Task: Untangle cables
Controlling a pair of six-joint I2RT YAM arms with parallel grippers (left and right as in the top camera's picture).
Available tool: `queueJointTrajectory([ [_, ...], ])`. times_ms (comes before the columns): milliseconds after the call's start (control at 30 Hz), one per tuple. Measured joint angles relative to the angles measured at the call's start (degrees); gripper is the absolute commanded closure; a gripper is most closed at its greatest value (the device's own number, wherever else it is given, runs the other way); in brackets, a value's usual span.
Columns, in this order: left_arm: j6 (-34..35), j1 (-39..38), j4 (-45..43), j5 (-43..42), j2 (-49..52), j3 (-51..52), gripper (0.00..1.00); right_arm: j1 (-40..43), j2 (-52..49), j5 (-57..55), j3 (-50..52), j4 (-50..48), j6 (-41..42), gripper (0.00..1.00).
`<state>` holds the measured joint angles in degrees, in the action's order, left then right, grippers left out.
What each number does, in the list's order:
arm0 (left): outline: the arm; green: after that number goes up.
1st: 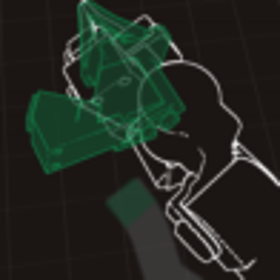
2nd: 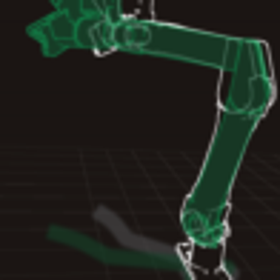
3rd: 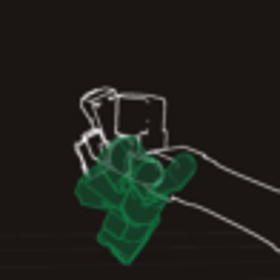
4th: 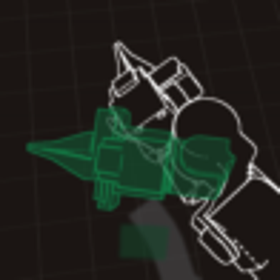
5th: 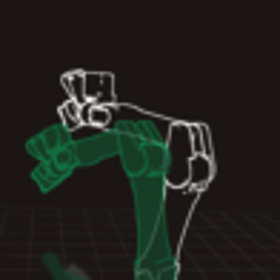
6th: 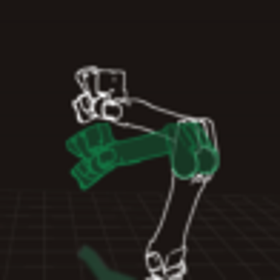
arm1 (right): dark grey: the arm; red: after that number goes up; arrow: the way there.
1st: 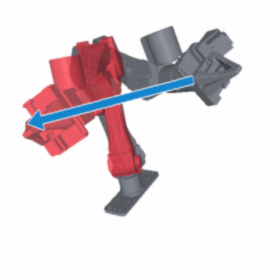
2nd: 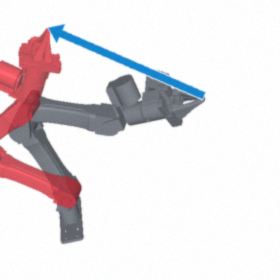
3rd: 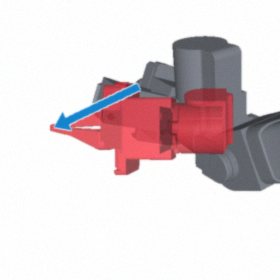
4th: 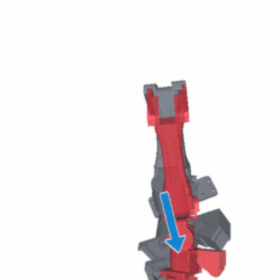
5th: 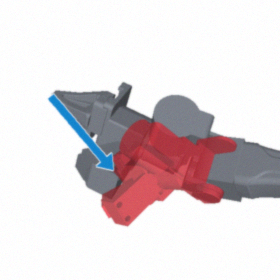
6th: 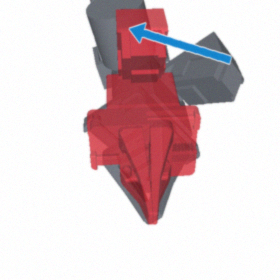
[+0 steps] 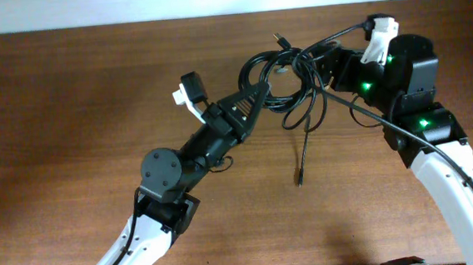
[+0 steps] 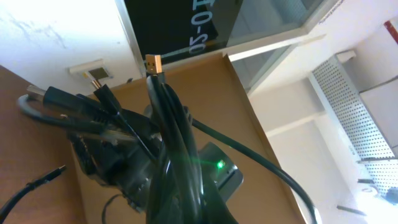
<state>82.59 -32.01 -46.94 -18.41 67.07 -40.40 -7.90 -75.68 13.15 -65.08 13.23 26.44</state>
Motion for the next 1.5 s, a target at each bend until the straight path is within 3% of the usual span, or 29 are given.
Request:
queueJointTrajectory([
  [100, 0.02, 0.00, 0.31, -2.58, 0.00, 0.00, 1.00, 3.65, 0.24, -6.16, -0.02, 2.80, 1.53, 0.26],
  [233, -3.50, 0.28, 10.91, -3.87, -0.04, -0.22, 1.00, 9.81, 5.88, -5.73, -0.22, 13.70, -0.31, 0.25],
  [300, -11.04, 0.76, 12.98, -3.69, 0.00, -0.22, 1.00, 10.12, 9.40, -0.22, -0.39, 19.96, -6.95, 0.26],
  [467, -40.09, 0.92, 12.94, -5.97, 0.00, -0.20, 1.00, 10.12, 20.06, 13.00, -0.37, 33.14, -18.43, 0.22],
  [533, -54.55, 0.92, 12.81, -12.98, 0.00, -0.22, 1.00, 10.12, 24.63, 15.98, -0.39, 36.68, -20.33, 0.21],
  [667, -69.13, 0.92, 12.85, -30.49, 0.00, -0.22, 1.00, 10.12, 27.89, 22.93, -0.44, 45.38, -29.73, 0.22],
  [733, -71.28, 0.92, 15.54, -36.57, 0.00, -0.28, 1.00, 10.12, 27.80, 26.58, -0.42, 48.26, -35.91, 0.22],
  [833, -72.39, 0.92, 16.74, -44.09, 0.00, -0.28, 1.00, 10.12, 27.80, 29.22, -0.39, 50.69, -40.76, 0.43],
  [867, -72.52, 0.92, 16.74, -44.74, 0.00, -0.28, 1.00, 10.12, 27.80, 29.92, -0.39, 51.08, -41.59, 0.58],
  [900, -72.54, 0.92, 16.76, -45.03, 0.00, -0.28, 1.00, 10.12, 27.80, 30.58, -0.39, 51.49, -42.29, 0.84],
  [933, -72.54, 0.92, 16.76, -45.07, 0.00, -0.28, 1.00, 10.12, 27.80, 31.30, -0.39, 51.80, -42.07, 0.94],
  [1000, -72.54, 1.14, 16.76, -44.37, 0.00, -0.28, 1.00, 10.21, 27.85, 32.44, -0.39, 51.87, -42.49, 0.96],
  [1067, -72.54, 1.25, 16.79, -44.13, 0.00, -0.28, 1.00, 10.21, 27.85, 32.70, -0.39, 52.61, -42.91, 0.93],
  [1100, -72.52, 1.25, 17.11, -43.71, 0.00, -0.28, 1.00, 10.23, 27.85, 32.72, -0.39, 52.81, -42.97, 0.73],
  [1133, -72.54, 1.25, 17.51, -43.52, 0.00, -0.28, 1.00, 10.23, 27.85, 32.98, -0.39, 53.27, -43.17, 0.64],
  [1200, -72.54, 1.22, 17.84, -43.82, 0.00, -0.28, 1.00, 10.23, 27.85, 34.40, -0.39, 53.86, -45.29, 0.57],
  [1333, -72.54, 1.22, 17.86, -45.68, 0.00, -0.28, 1.00, 10.23, 27.85, 36.35, -0.39, 53.77, -47.93, 0.57],
  [1367, -72.54, 0.85, 17.86, -46.16, 0.00, -0.28, 1.00, 10.23, 27.85, 37.68, -0.39, 53.64, -48.15, 0.60],
  [1500, -75.38, -0.50, 17.64, -46.07, 0.00, -0.28, 1.00, 10.21, 27.85, 40.81, -0.39, 55.56, -49.62, 0.96],
])
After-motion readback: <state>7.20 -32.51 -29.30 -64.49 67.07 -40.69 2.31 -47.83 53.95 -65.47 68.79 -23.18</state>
